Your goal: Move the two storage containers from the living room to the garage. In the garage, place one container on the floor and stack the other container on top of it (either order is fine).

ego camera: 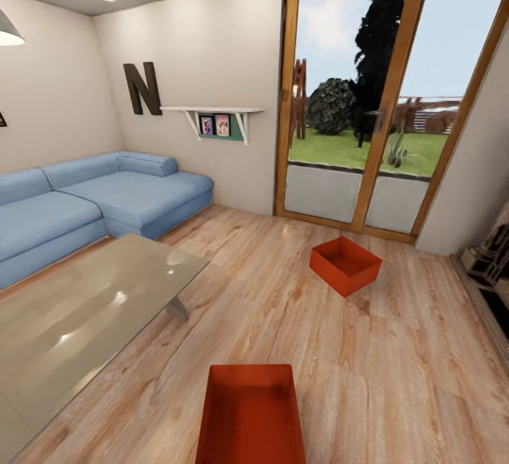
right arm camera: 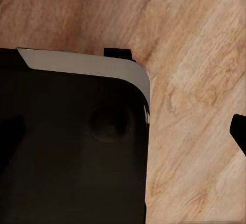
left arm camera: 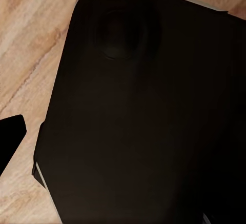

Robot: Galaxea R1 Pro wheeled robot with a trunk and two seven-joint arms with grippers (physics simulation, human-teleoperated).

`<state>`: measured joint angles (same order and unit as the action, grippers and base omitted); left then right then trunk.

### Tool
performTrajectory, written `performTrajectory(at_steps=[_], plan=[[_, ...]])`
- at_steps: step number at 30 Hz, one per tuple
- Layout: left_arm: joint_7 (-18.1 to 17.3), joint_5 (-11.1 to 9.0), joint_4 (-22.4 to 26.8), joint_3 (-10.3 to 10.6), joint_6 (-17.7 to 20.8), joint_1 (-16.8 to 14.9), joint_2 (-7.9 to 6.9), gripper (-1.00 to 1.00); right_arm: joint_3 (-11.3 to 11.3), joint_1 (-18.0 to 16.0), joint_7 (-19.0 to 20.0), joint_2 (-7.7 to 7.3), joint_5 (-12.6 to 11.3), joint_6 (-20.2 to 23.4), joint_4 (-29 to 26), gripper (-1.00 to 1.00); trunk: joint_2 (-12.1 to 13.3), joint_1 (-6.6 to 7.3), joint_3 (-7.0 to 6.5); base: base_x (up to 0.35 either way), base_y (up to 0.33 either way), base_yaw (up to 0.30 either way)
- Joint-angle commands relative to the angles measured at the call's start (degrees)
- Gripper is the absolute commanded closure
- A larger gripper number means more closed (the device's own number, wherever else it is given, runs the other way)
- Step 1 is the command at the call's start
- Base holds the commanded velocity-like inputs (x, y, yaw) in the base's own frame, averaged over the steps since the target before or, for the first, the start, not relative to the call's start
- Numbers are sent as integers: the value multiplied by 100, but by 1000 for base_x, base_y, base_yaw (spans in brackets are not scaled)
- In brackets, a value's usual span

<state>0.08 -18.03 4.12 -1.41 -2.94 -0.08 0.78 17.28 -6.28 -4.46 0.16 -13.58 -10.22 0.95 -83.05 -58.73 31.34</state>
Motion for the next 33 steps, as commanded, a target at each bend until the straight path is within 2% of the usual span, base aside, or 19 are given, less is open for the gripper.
performTrajectory(at_steps=[1,15,33], plan=[[1,-21,1,-15,-14,-1,1,-100,54,-5,-7,2,-49,-24,10,-100,-3,0,5,0,0,-17],[1,-24,1,-15,-14,-1,6,-100,61,-5,12,-5,-36,-22,9,-100,-3,0,7,14,0,0],[1,-25,1,-15,-14,-1,1,-100,74,-5,47,-18,-12,-16,10,-100,-3,0,142,1,0,113]])
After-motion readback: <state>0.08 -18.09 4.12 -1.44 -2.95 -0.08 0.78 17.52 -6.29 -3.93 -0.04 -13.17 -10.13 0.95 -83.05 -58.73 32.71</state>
